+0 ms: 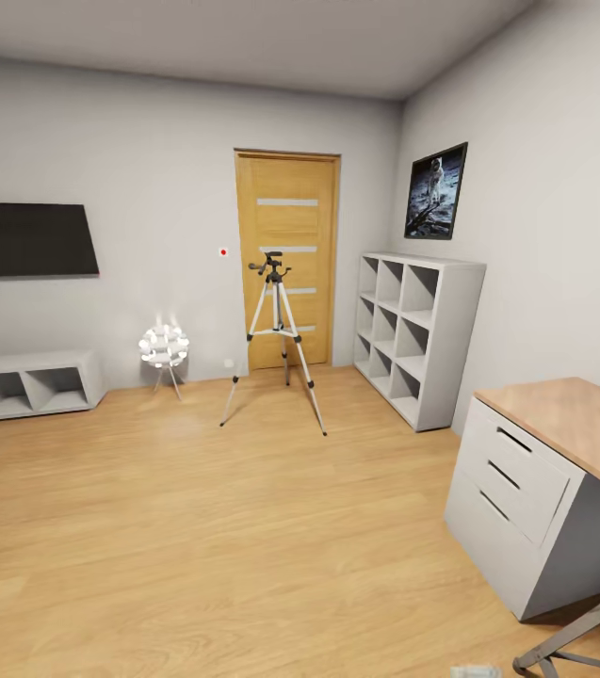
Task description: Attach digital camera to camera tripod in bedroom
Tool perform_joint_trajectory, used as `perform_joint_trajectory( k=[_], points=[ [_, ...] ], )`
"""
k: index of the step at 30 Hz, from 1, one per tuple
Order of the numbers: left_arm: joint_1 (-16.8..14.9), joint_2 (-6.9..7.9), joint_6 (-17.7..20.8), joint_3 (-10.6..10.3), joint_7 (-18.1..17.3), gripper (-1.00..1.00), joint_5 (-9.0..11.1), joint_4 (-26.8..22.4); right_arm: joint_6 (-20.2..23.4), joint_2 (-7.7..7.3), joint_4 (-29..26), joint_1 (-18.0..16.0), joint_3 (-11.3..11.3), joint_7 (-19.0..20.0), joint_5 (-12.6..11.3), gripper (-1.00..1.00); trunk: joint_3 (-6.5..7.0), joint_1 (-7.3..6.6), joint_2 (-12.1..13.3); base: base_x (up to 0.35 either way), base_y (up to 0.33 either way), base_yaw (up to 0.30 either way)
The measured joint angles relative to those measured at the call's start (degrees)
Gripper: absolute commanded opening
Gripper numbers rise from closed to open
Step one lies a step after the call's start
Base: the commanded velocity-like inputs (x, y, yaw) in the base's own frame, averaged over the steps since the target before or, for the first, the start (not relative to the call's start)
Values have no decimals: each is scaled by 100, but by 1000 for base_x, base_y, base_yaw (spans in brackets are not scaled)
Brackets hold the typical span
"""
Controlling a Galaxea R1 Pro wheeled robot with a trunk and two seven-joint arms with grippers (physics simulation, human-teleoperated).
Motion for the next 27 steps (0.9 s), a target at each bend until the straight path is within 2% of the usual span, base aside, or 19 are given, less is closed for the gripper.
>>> perform_joint_trajectory(
  k=[2,3,4,5,6,8,9,10,12,16,20,23,27],
  points=[
    [-279,24,427,0,5,100,4,-347,453,7,-348,-263,-11,3,-47,100,0,0,0,0,0,0],
    [-596,21,777,2,8,100,12,-581,819,16,-547,-568,-19,5,-122,100,0,0,1,0,0,0],
    [-1292,-153,1388,1,13,100,57,-700,1346,50,-632,-1283,-25,5,-387,100,-3,0,0,0,0,0],
    [-2194,-233,1477,-1,16,100,55,-645,1401,55,-601,-1830,-23,4,-441,100,1,0,1,0,0,0],
    [-2557,-313,1538,-1,22,100,49,-571,1428,60,-553,-1805,-25,3,-487,100,-1,0,0,0,0,0],
    [-2878,-492,1620,-1,44,100,43,-415,1445,62,-453,-1990,-27,5,-574,100,0,0,0,0,0,0],
    [-3235,-675,1669,0,76,100,50,-305,1413,50,-388,-2118,-32,13,-666,100,-1,0,0,0,0,0],
    [-3408,-777,1687,1,96,100,31,-270,1380,47,-383,-2168,-34,18,-712,100,-1,0,0,0,0,0],
    [-3780,-1163,1724,-11,168,100,21,-219,1332,49,-746,-2317,-21,12,-828,100,0,0,-1,0,0,0],
    [-3940,-1473,1772,-47,231,100,-50,-234,1350,43,-1260,-2373,-40,-5,-886,100,-2,0,0,0,0,0],
    [-4003,-1682,1832,-89,264,100,-54,-301,1422,7,-1363,-2388,-55,4,-934,100,-2,0,0,0,0,0],
    [-4024,-1784,1834,-102,263,100,-31,-215,1483,-9,-1315,-2393,-68,18,-955,100,-2,0,0,0,0,0],
    [-4037,-1845,1829,-108,258,100,-23,7,1532,-18,-1303,-2396,-81,31,-955,100,-2,0,0,0,0,0]
  ],
)
